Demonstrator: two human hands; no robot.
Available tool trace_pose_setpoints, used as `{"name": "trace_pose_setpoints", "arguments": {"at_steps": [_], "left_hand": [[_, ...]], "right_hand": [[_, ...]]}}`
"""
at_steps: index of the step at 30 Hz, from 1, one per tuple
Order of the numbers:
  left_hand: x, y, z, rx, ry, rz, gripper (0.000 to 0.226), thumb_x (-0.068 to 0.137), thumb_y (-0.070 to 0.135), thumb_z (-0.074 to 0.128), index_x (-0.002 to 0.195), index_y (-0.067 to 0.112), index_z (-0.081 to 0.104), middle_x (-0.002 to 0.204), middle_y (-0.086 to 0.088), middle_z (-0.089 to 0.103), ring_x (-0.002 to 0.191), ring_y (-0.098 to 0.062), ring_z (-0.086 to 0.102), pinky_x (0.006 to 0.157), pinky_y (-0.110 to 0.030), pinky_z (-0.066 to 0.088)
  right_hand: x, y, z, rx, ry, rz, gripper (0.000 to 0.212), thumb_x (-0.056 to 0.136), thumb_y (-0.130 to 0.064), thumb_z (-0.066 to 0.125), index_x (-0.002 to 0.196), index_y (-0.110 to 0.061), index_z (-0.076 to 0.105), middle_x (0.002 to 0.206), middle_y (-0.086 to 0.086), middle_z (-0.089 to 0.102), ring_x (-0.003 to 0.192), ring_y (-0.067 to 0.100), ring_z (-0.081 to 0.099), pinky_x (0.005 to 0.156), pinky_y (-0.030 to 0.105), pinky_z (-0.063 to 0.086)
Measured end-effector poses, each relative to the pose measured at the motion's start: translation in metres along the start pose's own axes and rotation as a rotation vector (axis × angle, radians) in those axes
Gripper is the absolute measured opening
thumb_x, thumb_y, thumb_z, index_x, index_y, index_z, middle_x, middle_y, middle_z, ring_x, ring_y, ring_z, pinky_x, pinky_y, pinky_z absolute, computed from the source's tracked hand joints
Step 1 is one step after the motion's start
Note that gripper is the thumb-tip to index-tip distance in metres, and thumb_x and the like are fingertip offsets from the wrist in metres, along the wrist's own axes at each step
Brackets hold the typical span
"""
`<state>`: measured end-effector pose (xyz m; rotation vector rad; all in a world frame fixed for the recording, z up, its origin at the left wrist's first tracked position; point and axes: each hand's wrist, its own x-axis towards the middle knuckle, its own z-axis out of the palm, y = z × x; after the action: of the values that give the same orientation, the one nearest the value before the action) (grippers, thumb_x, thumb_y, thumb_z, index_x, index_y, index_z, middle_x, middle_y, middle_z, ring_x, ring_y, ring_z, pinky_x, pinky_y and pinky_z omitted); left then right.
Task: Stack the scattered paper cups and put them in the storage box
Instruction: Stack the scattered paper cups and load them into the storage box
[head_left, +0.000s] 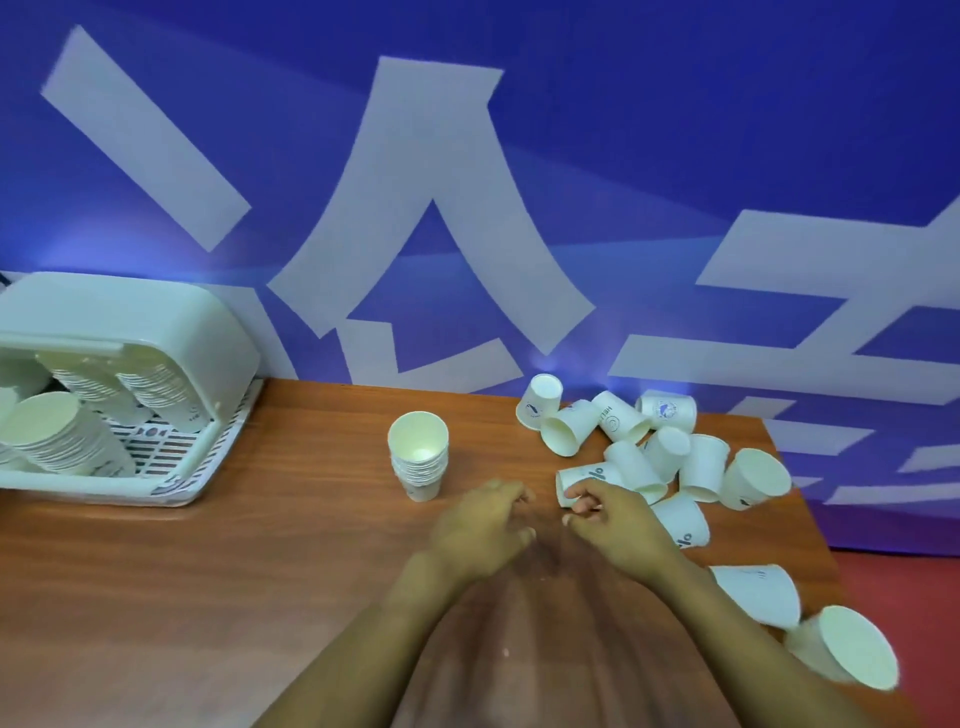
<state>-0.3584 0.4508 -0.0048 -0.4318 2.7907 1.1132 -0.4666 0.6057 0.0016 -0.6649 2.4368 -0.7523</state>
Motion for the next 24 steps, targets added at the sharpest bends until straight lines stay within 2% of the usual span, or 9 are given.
{"name": "trace_pose_setpoints", "arguments": {"at_steps": [4, 6, 10, 13, 19, 24], "left_hand": [[0.038, 0.026, 0.013, 0.045, -0.021, -0.013, 0.041, 0.087, 0.03, 0.06, 0.126, 0.024, 0.051, 0.127, 0.0, 0.051, 0.12, -0.018, 0.047, 0.101, -0.031, 0.039], [0.056, 0.032, 0.023, 0.077, -0.034, -0.028, 0.043, 0.087, 0.03, 0.06, 0.128, 0.025, 0.05, 0.127, 0.0, 0.05, 0.121, -0.019, 0.047, 0.1, -0.03, 0.038], [0.088, 0.038, 0.039, 0.141, -0.053, -0.037, 0.049, 0.086, 0.033, 0.06, 0.132, 0.027, 0.045, 0.126, 0.001, 0.048, 0.118, -0.021, 0.047, 0.096, -0.031, 0.038], [0.109, 0.041, 0.051, 0.197, -0.078, -0.041, 0.054, 0.086, 0.034, 0.059, 0.136, 0.026, 0.039, 0.133, 0.0, 0.041, 0.123, -0.023, 0.041, 0.097, -0.034, 0.037], [0.145, 0.037, 0.08, 0.228, -0.13, -0.079, 0.071, 0.082, 0.038, 0.064, 0.142, 0.028, 0.028, 0.146, 0.005, 0.031, 0.136, -0.023, 0.026, 0.108, -0.04, 0.027], [0.156, 0.031, 0.097, 0.257, -0.138, -0.095, 0.075, 0.081, 0.038, 0.065, 0.143, 0.03, 0.025, 0.145, 0.006, 0.035, 0.136, -0.022, 0.026, 0.107, -0.04, 0.028]], "right_hand": [[0.018, 0.038, -0.027, -0.048, 0.081, 0.068, 0.029, 0.083, -0.025, 0.067, 0.112, -0.023, 0.061, 0.104, -0.004, 0.062, 0.086, 0.012, 0.057, 0.075, 0.023, 0.039], [0.03, 0.054, -0.037, -0.087, 0.105, 0.103, 0.034, 0.084, -0.028, 0.065, 0.117, -0.024, 0.059, 0.111, -0.003, 0.062, 0.089, 0.014, 0.057, 0.078, 0.026, 0.042], [0.054, 0.079, -0.049, -0.185, 0.12, 0.173, 0.041, 0.087, -0.033, 0.058, 0.126, -0.025, 0.052, 0.122, -0.002, 0.056, 0.108, 0.017, 0.056, 0.084, 0.032, 0.046], [0.069, 0.095, -0.051, -0.293, 0.153, 0.198, 0.045, 0.088, -0.038, 0.055, 0.131, -0.026, 0.047, 0.129, 0.001, 0.053, 0.114, 0.021, 0.053, 0.088, 0.036, 0.048], [0.089, 0.114, -0.043, -0.447, 0.116, 0.259, 0.059, 0.087, -0.059, 0.047, 0.135, -0.025, 0.04, 0.127, -0.001, 0.055, 0.115, 0.025, 0.05, 0.091, 0.037, 0.044], [0.094, 0.119, -0.036, -0.432, 0.129, 0.276, 0.062, 0.082, -0.058, 0.053, 0.134, -0.026, 0.04, 0.116, 0.0, 0.062, 0.108, 0.024, 0.054, 0.086, 0.034, 0.042]]}}
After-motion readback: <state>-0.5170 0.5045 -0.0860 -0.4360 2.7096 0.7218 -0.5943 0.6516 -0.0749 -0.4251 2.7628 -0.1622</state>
